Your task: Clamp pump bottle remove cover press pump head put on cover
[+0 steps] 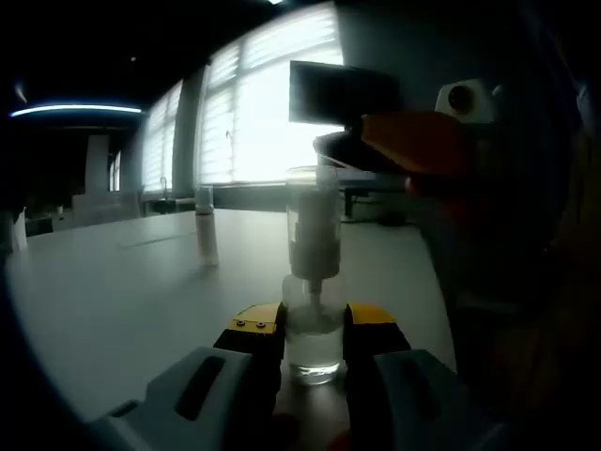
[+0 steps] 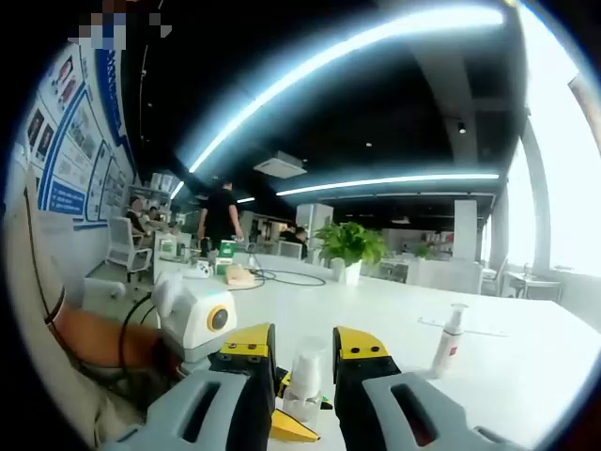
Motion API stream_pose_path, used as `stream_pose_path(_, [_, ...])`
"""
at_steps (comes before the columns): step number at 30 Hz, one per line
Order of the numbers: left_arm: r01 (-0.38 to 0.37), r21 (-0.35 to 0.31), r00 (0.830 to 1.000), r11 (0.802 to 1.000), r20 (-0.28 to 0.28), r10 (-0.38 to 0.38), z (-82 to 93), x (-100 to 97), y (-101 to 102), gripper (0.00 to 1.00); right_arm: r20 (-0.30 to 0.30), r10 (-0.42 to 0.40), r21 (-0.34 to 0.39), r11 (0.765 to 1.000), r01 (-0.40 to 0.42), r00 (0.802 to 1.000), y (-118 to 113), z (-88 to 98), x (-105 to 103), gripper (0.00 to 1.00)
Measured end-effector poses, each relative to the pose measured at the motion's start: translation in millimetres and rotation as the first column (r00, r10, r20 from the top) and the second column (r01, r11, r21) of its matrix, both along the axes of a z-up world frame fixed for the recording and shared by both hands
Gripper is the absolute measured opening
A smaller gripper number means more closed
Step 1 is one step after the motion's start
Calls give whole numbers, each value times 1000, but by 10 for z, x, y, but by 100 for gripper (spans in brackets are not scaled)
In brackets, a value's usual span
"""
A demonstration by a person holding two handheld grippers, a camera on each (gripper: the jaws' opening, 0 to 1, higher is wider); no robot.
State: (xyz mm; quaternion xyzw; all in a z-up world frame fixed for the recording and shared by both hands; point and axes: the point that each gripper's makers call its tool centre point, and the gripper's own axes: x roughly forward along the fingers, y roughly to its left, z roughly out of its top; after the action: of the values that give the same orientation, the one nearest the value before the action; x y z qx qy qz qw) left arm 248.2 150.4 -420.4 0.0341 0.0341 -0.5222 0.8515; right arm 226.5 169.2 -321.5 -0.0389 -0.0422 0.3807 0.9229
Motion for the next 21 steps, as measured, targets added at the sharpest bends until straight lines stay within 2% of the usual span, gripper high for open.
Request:
stream_pose_path(4, [0, 1, 1000, 1000, 3, 0, 1, 1, 3, 16, -6, 5, -7, 1000, -5, 1000, -7, -12, 61, 21])
stream_pose_path(21, [-2, 1, 1000, 1000, 1, 2, 2, -1, 3, 16, -37, 32, -36, 999, -33, 999, 105, -184, 82, 24])
